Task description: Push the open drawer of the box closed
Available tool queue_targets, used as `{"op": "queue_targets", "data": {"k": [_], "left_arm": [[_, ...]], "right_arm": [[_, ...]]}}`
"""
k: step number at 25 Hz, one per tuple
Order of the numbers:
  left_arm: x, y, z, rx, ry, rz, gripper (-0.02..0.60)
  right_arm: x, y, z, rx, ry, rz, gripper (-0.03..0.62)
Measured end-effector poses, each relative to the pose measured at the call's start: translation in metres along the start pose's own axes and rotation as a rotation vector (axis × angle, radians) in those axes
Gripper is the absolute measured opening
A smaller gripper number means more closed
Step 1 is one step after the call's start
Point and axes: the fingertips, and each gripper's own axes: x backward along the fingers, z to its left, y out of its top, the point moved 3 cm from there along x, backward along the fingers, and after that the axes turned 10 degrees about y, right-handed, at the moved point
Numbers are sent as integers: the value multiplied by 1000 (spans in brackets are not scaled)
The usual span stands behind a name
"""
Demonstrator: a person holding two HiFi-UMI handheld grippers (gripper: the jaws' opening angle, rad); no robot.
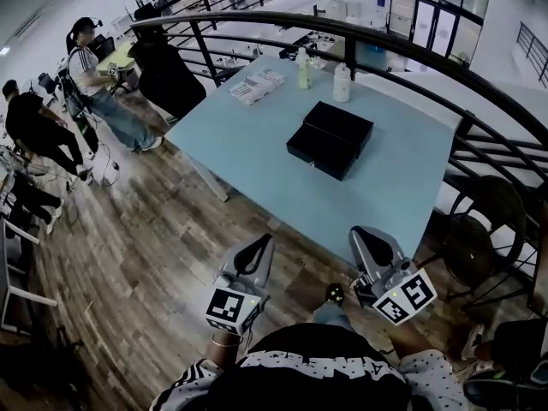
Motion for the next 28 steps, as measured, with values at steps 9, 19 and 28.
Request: {"op": "queue_targets", "data": {"k": [9,19,28], "left_arm": [[-54,12,-3,-16,60,-7,0],[-134,10,-16,-37,110,22,0],[-159,11,-31,-43,123,24,0]], "right_arm": [[-12,15,-65,9,40,12,3],[-18,14,-156,-8,63,33,2],[-15,13,-184,-16,78,41,2]]}}
